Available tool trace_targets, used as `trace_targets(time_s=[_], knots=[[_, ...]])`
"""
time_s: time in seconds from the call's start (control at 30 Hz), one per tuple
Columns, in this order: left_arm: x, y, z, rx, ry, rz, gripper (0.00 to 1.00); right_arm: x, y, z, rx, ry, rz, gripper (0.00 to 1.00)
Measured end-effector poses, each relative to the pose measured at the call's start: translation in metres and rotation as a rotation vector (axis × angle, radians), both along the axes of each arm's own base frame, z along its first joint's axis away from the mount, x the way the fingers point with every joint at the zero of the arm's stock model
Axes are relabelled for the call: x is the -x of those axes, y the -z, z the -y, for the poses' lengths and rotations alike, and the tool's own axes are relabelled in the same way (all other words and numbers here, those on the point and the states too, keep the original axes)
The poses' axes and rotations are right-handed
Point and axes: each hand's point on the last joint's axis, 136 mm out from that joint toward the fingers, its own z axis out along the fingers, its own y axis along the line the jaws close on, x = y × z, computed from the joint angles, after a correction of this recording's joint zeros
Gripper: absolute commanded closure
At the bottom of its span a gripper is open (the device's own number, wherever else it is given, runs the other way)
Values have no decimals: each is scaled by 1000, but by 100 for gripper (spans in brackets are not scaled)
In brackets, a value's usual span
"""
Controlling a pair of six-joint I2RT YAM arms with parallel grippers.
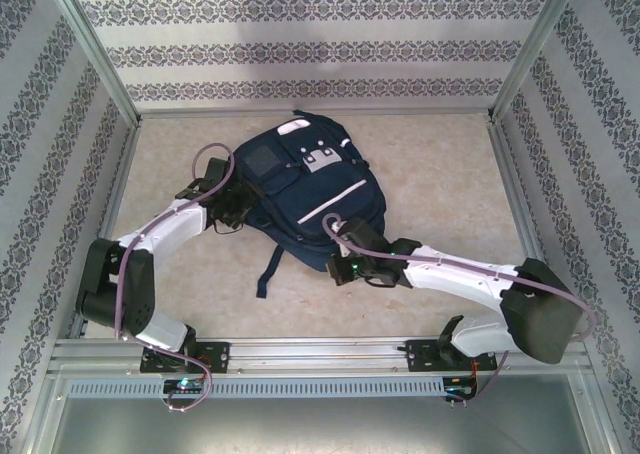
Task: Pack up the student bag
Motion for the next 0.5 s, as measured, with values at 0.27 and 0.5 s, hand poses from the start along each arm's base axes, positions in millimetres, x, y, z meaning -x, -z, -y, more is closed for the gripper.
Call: trace_targets(time_s=[0.27, 0.5], knots=[[58, -19, 3, 125, 1, 1, 31, 13, 2, -65, -21, -41, -38, 100], [113, 15, 19, 230, 19, -111, 32, 8, 5, -98, -58, -35, -44, 100]])
